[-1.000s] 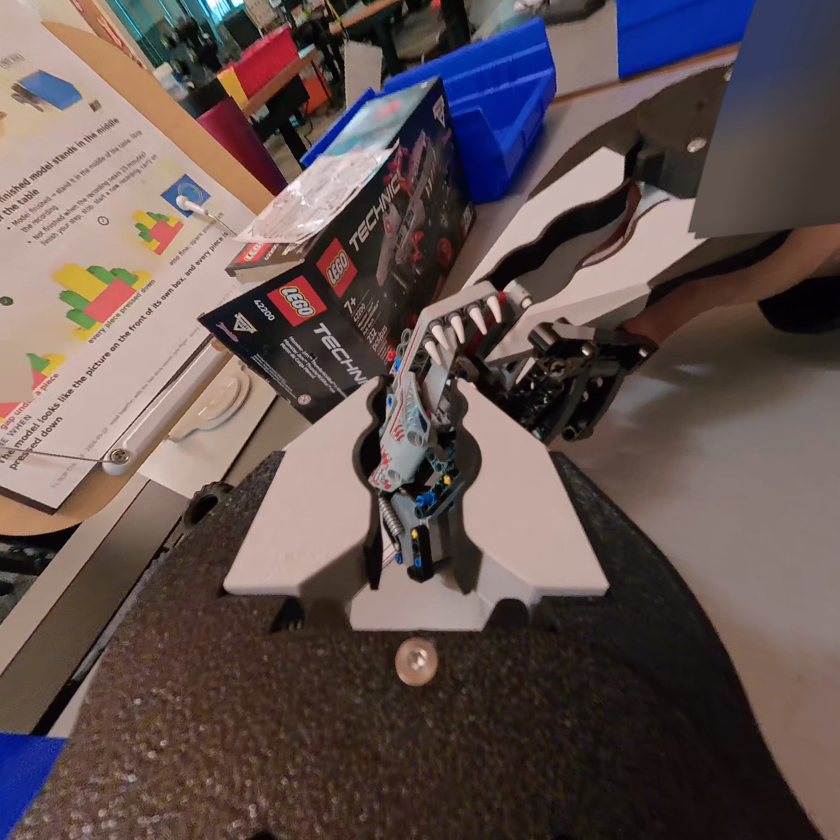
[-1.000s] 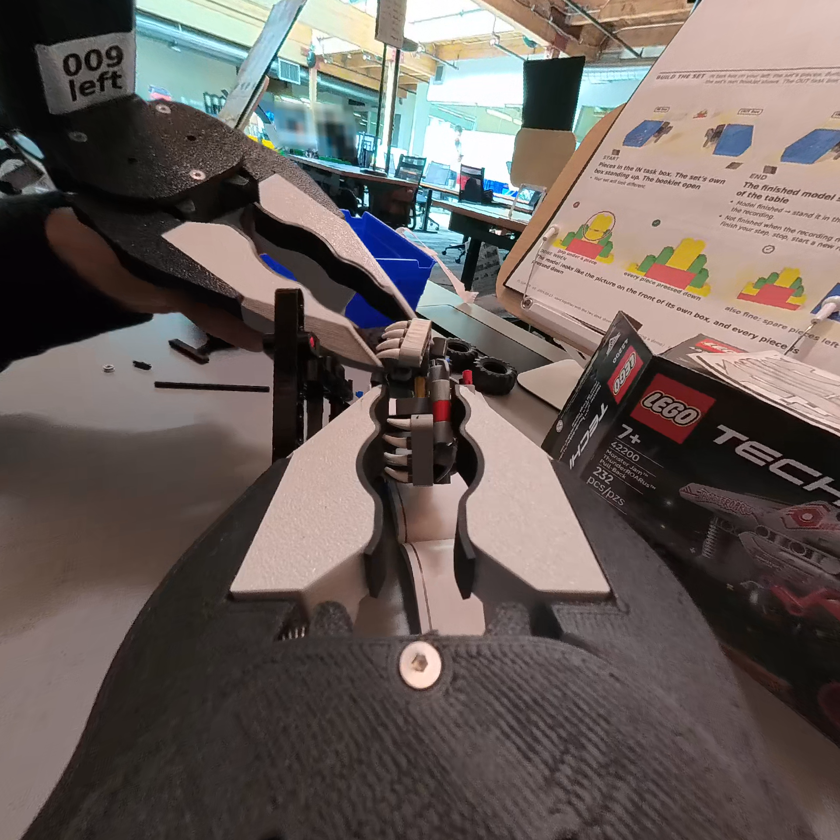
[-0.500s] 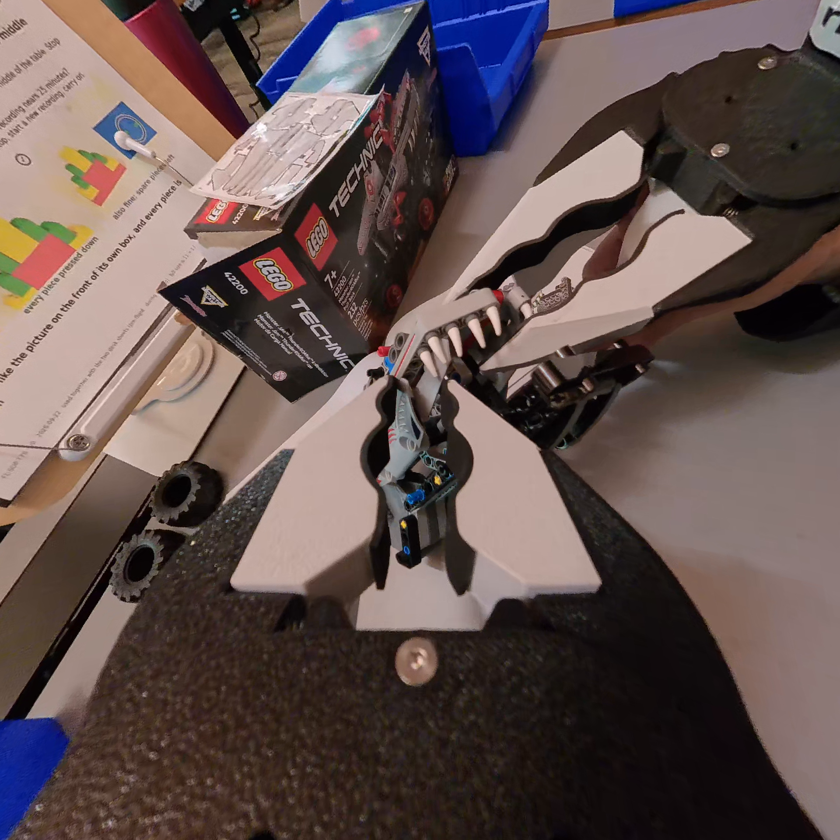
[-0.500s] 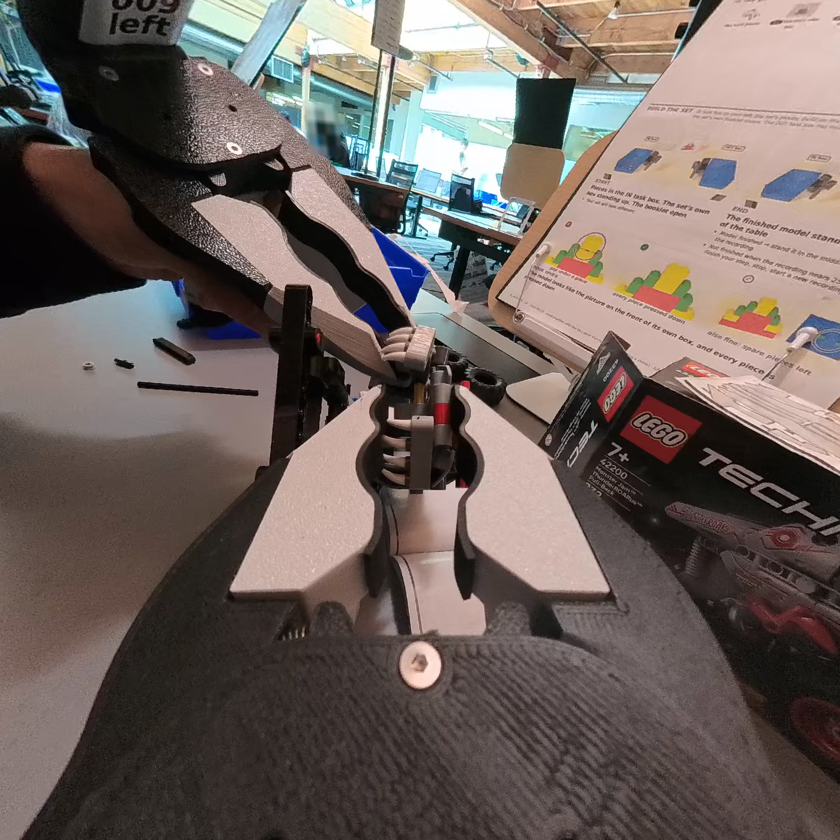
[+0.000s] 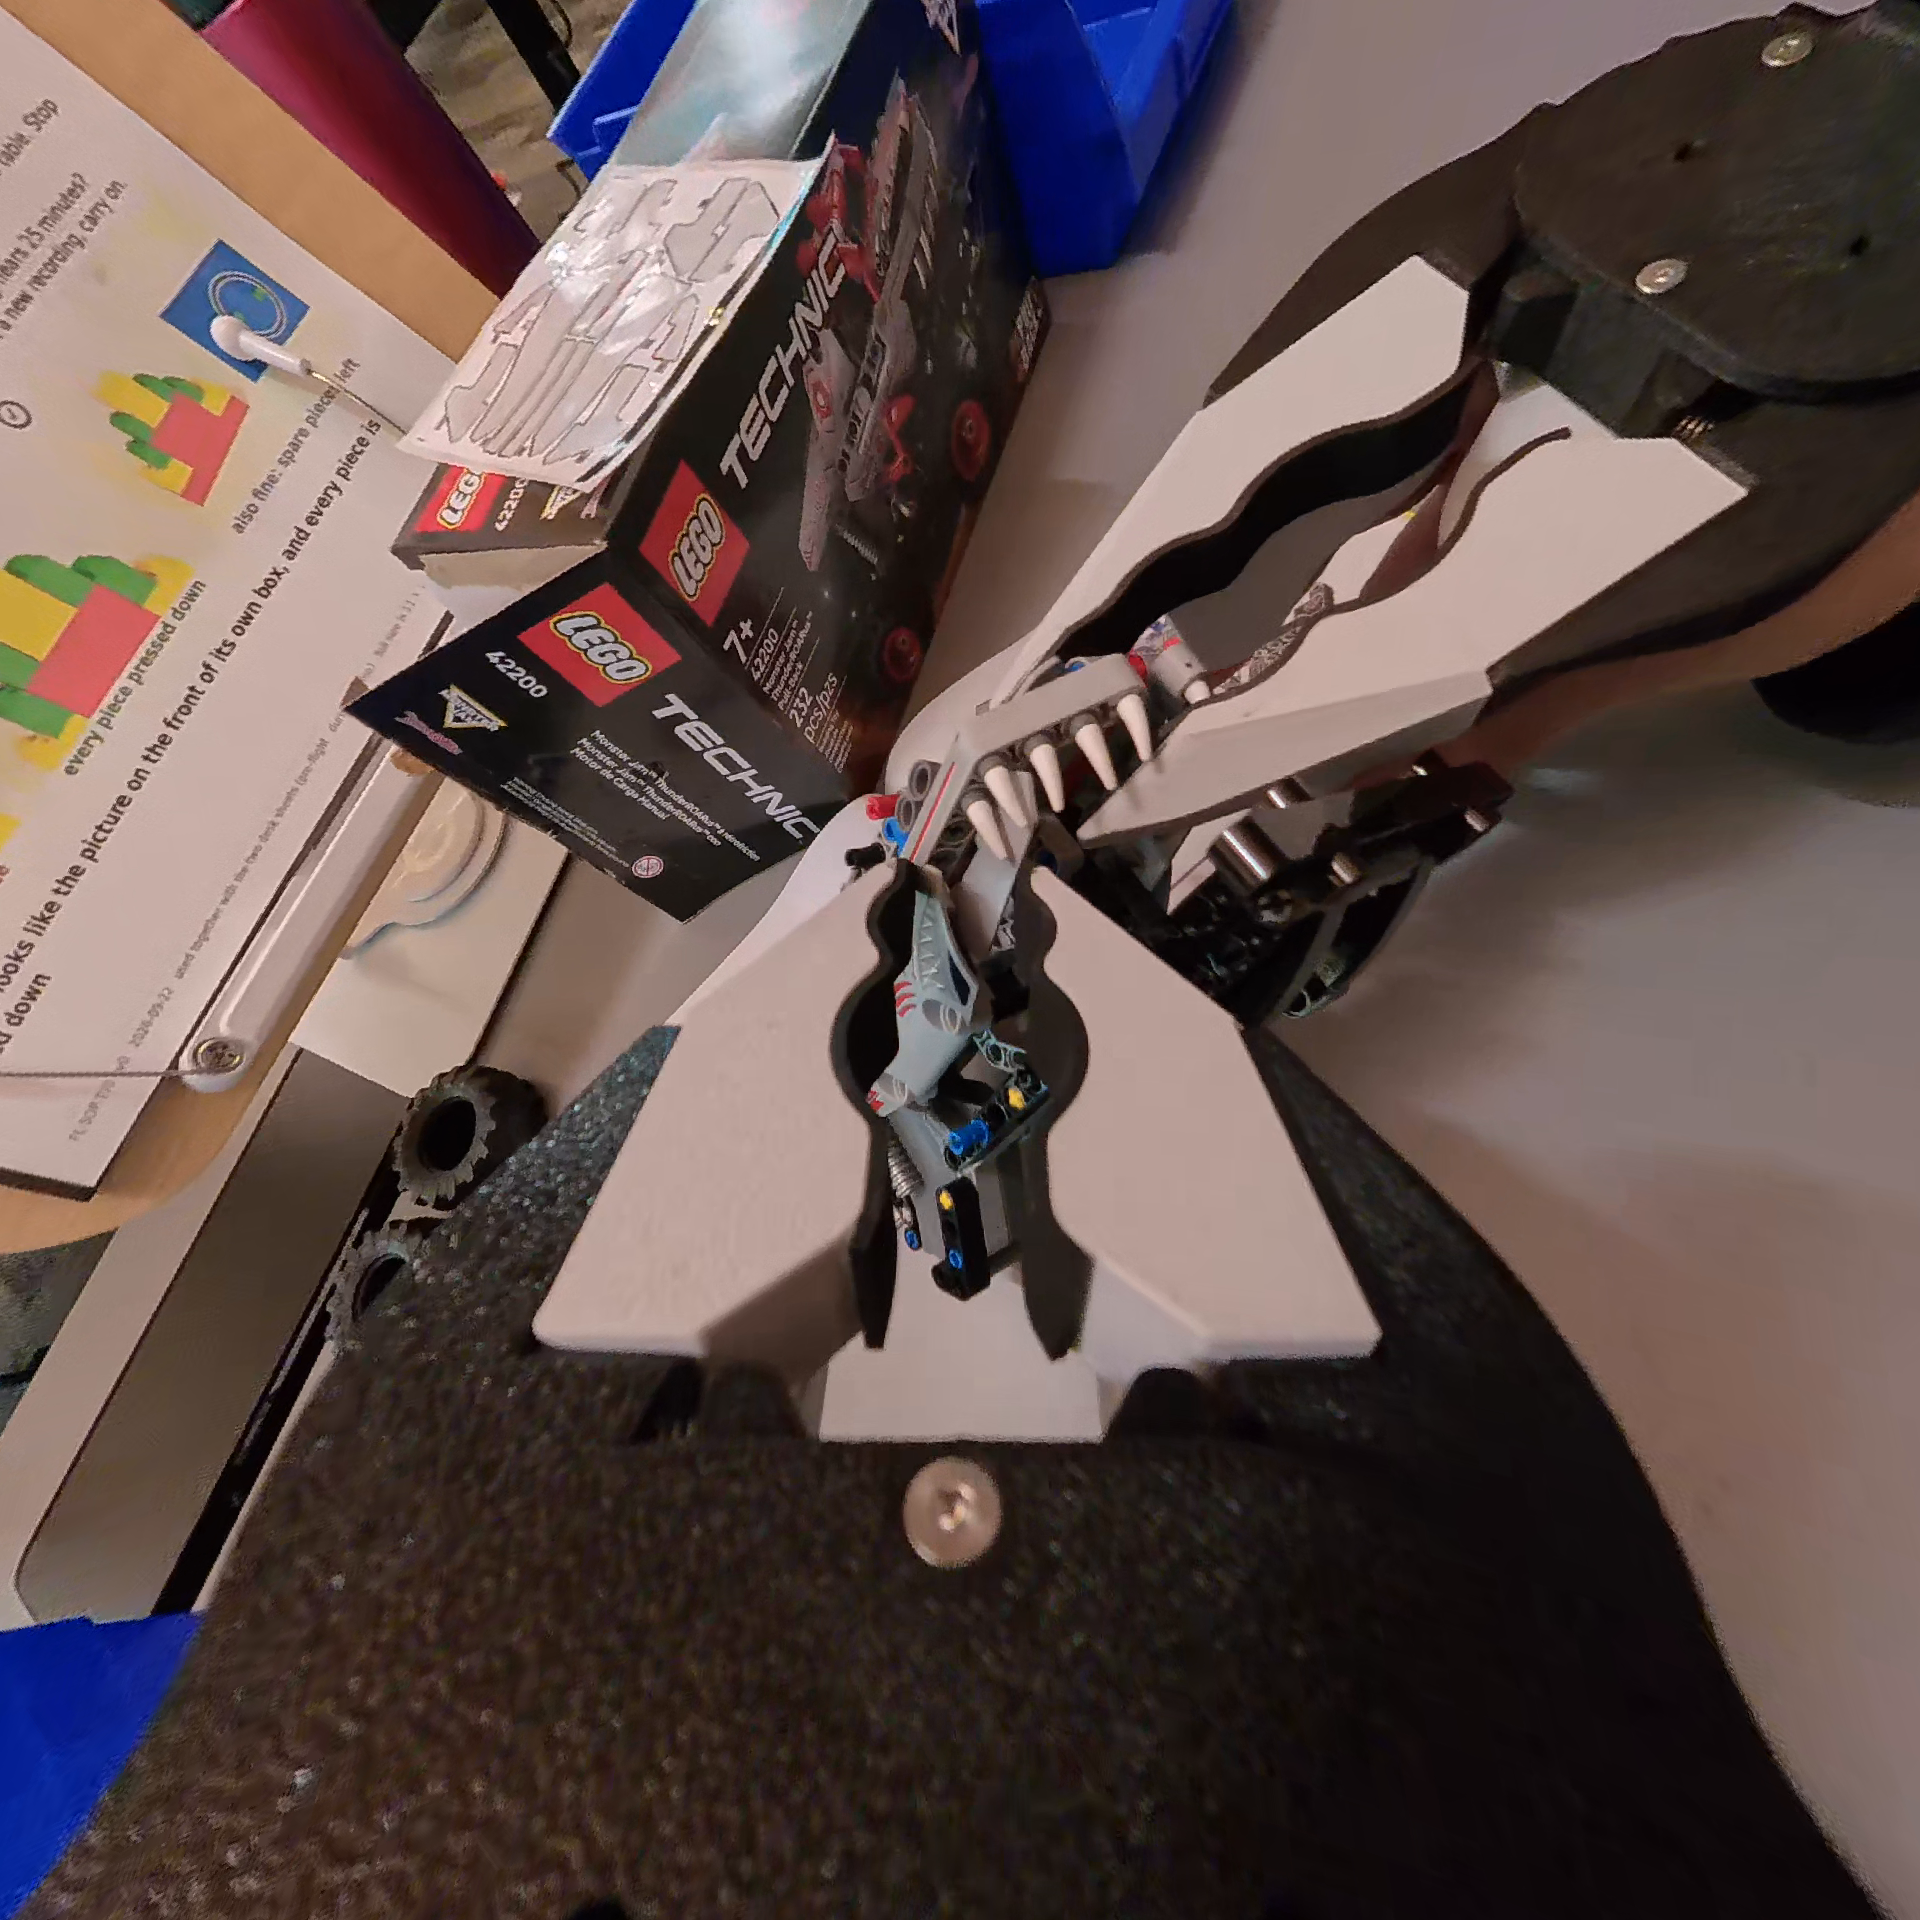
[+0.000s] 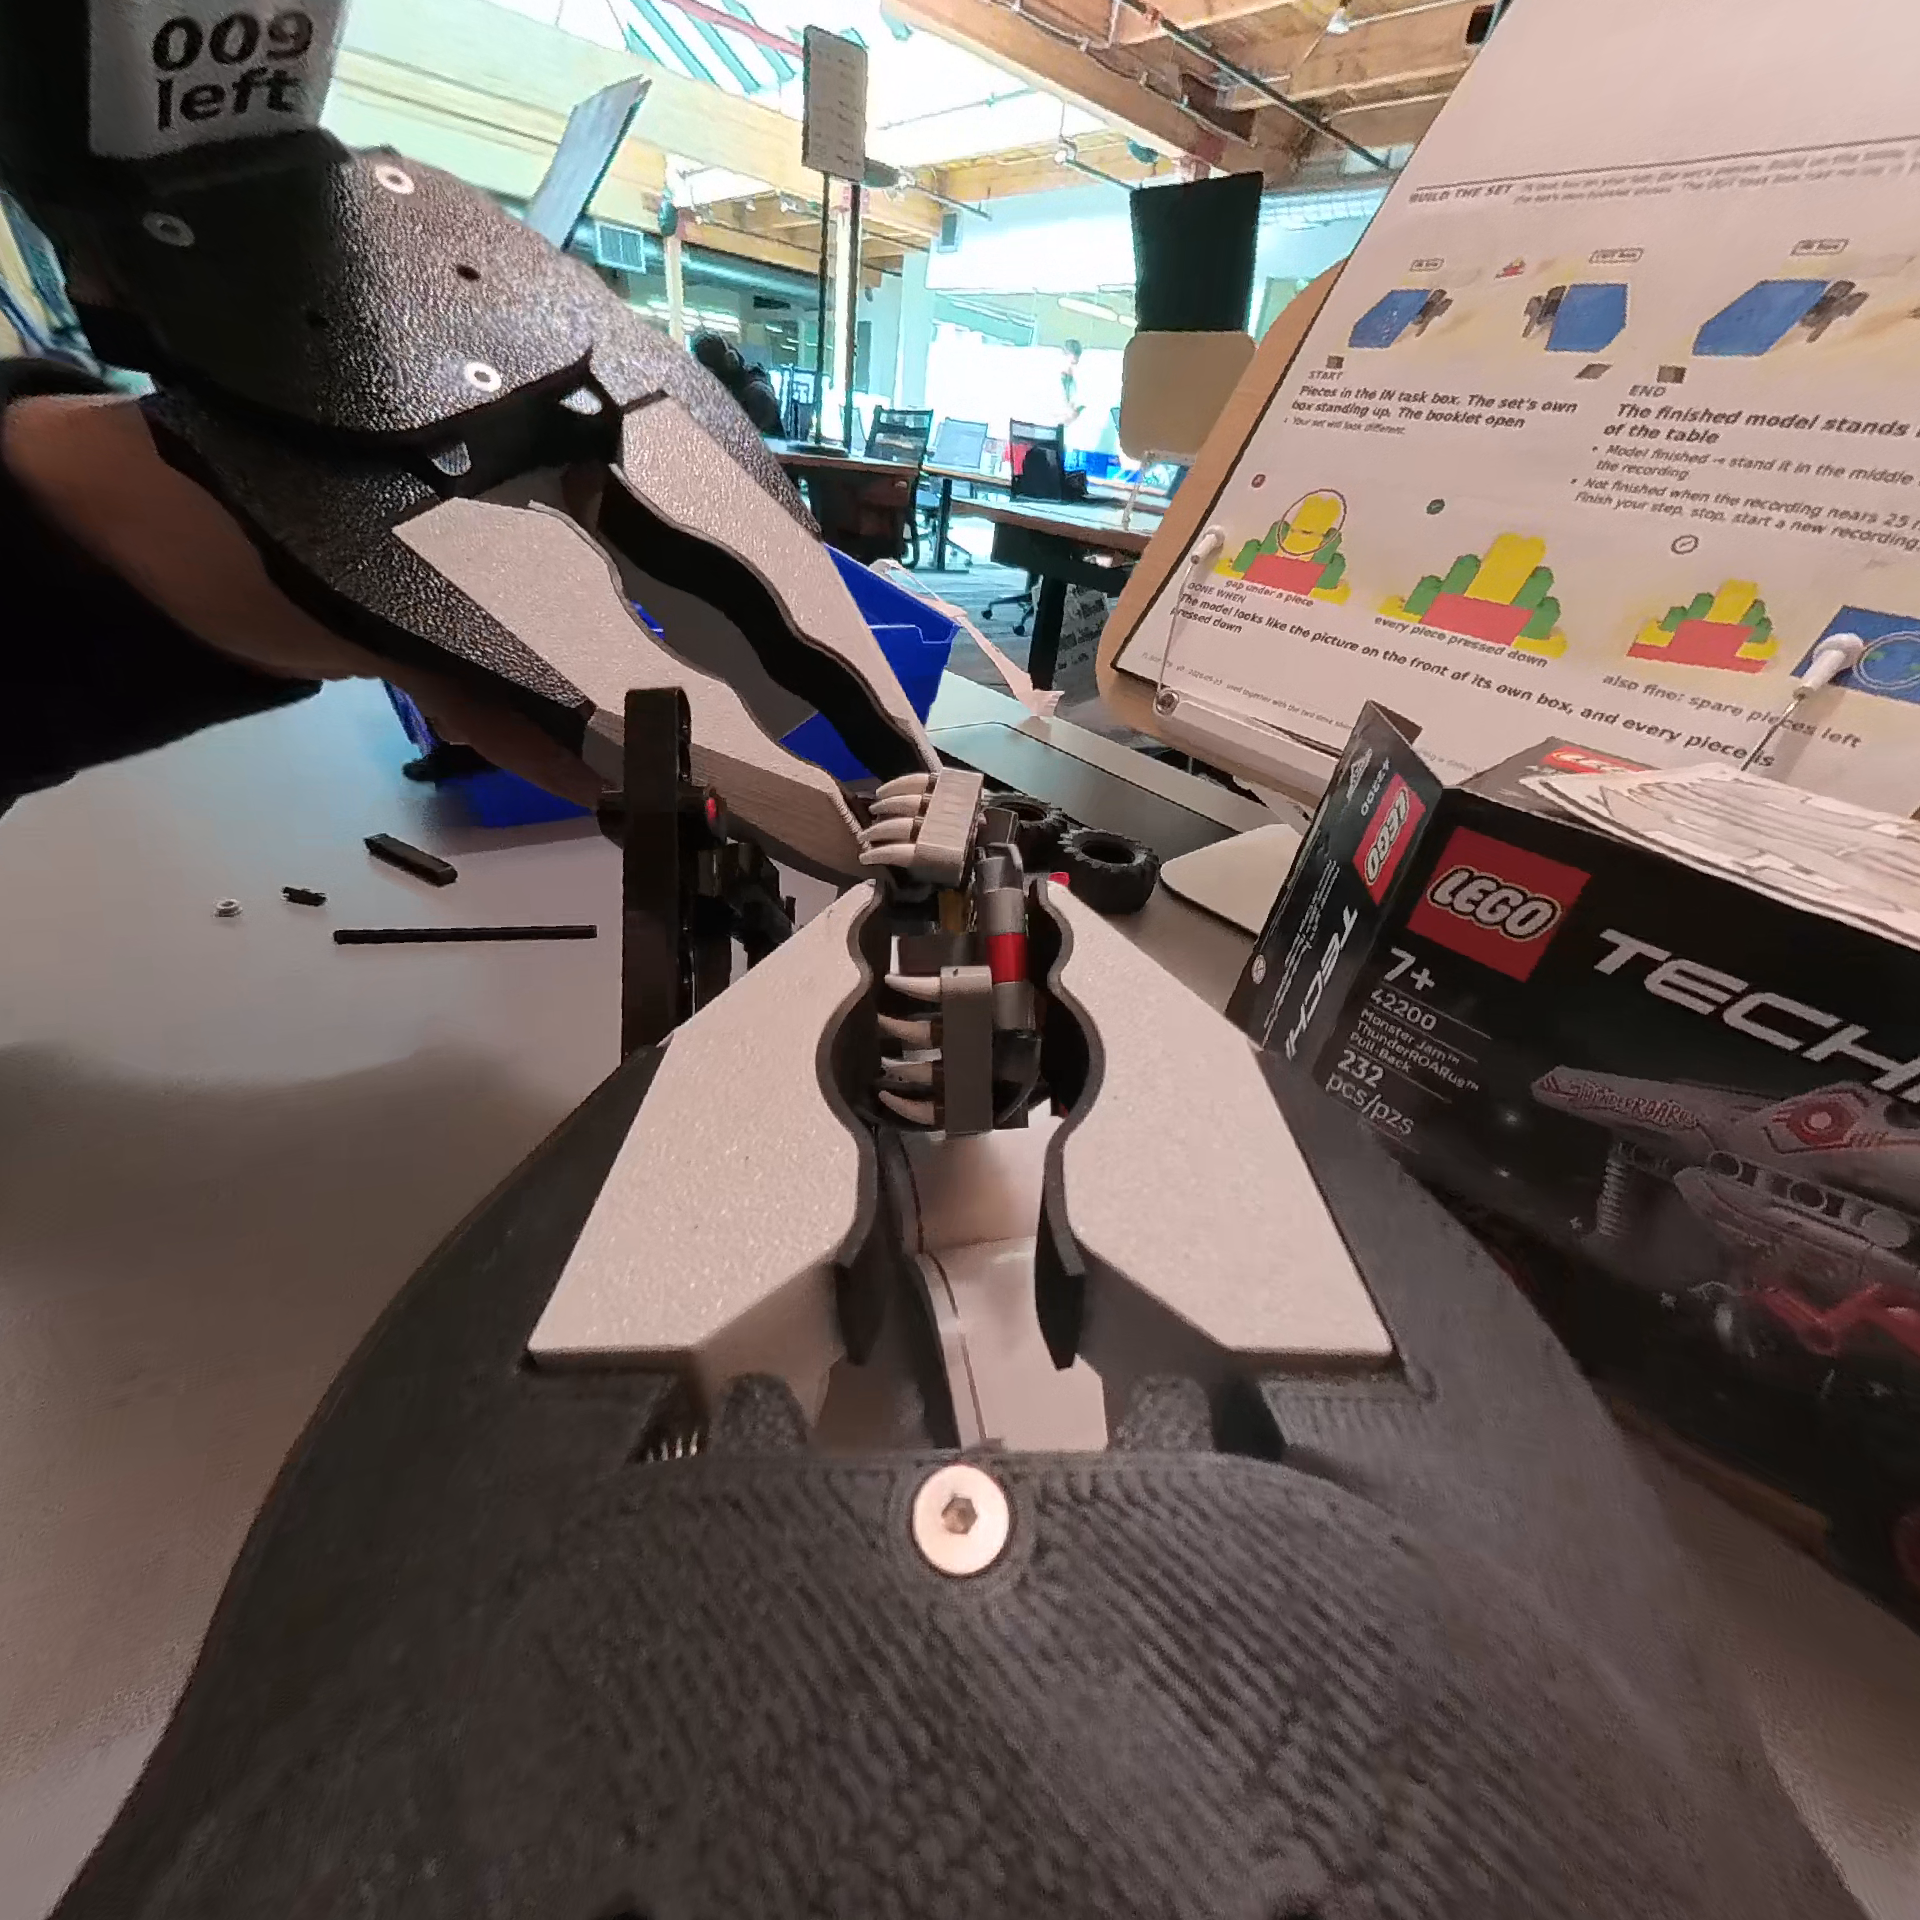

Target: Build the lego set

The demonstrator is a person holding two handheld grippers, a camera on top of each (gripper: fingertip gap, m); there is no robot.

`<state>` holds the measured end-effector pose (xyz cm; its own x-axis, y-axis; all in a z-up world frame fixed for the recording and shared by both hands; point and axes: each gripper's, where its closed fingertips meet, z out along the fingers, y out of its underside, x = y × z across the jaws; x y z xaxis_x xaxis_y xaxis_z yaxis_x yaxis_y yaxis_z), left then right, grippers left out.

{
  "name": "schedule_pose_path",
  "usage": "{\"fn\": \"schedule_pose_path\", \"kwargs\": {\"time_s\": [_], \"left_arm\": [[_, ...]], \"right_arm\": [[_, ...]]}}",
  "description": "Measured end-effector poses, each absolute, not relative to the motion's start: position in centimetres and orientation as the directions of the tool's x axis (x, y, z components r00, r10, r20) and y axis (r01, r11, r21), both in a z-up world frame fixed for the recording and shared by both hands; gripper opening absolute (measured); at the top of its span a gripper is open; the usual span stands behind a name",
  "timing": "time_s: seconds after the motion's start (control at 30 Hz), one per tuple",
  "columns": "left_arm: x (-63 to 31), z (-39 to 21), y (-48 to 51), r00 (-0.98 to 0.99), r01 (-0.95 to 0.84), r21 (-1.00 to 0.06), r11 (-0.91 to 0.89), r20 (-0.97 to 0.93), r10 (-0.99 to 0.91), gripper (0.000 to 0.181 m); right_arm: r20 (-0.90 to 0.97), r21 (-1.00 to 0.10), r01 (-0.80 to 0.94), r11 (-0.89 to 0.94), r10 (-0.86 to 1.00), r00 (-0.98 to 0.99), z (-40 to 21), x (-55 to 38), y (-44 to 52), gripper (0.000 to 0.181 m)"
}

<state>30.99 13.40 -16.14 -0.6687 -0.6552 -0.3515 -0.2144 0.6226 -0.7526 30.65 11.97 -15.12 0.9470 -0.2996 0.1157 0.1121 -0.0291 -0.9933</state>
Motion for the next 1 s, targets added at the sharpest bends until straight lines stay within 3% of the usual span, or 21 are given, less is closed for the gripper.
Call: {"fn": "schedule_pose_path", "kwargs": {"time_s": [0.17, 0.33, 0.5, 0.73, 1.0], "left_arm": [[30.8, -17.7, 11.3, -0.7, -0.214, -0.662, 0.718, -0.409, -0.586, 0.018], [31.5, -19.1, 9.7, -0.66, -0.183, -0.542, 0.82, -0.55, -0.511, 0.017], [31.7, -20.2, 8.9, -0.666, -0.192, -0.528, 0.827, -0.549, -0.505, 0.018], [31.7, -20.7, 8.5, -0.692, -0.186, -0.495, 0.848, -0.547, -0.471, 0.019], [31.9, -21.2, 7.8, -0.705, -0.176, -0.496, 0.851, -0.539, -0.46, 0.019]], "right_arm": [[0.024, -0.999, 0.015, -0.036, -0.284, 0.959, -17.0, 30.4, 10.2, 0.017], [0.046, -0.986, -0.01, -0.164, -0.334, 0.941, -19.2, 31.1, 8.1, 0.015], [0.026, -0.95, -0.077, -0.303, -0.323, 0.946, -21.4, 31.3, 6.9, 0.016], [-0.018, -0.917, -0.141, -0.374, -0.313, 0.949, -22.8, 31.6, 6.4, 0.025], [-0.165, -0.866, -0.268, -0.422, -0.266, 0.95, -24.3, 31.3, 6.0, 0.023]]}}
